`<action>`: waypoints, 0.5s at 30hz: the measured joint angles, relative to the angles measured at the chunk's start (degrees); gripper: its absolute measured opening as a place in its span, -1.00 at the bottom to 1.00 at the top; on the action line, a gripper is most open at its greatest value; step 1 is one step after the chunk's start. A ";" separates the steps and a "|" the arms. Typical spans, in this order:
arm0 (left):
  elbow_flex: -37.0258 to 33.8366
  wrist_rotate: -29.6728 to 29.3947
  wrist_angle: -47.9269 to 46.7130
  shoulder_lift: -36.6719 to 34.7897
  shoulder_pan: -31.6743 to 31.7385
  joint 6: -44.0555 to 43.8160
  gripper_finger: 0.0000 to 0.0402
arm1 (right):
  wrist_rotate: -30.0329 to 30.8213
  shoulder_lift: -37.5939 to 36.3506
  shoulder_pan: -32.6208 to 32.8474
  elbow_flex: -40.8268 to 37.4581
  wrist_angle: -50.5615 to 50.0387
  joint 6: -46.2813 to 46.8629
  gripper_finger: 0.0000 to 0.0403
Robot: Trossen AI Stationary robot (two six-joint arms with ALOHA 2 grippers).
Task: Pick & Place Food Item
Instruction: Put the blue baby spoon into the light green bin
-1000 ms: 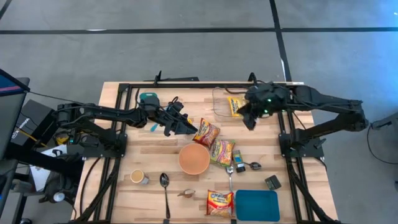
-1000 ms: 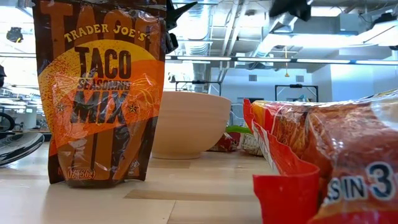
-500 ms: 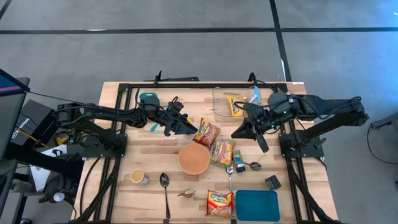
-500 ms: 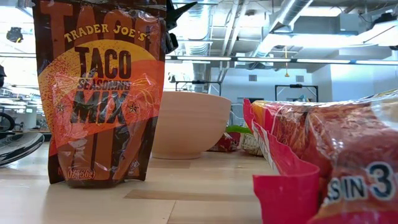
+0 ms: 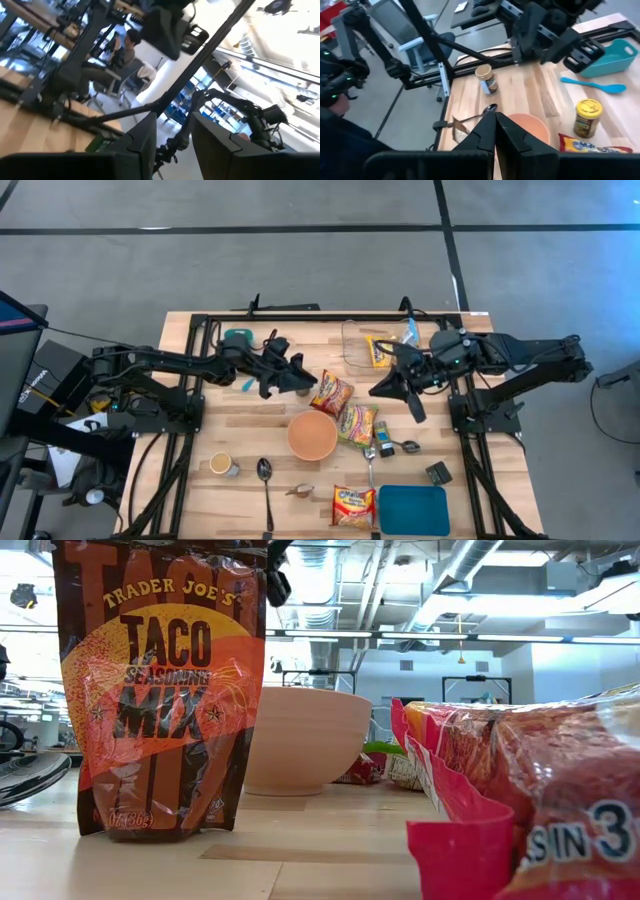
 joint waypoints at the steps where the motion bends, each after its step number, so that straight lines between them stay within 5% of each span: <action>1: 0.00 0.02 0.65 0.00 0.00 -0.01 -0.46 | 0.07 0.00 0.00 0.00 -0.09 0.00 -1.00; 15: 0.00 -0.78 4.28 -4.46 -2.55 -0.11 -0.75 | 2.63 0.00 0.00 0.00 -4.64 2.00 -0.99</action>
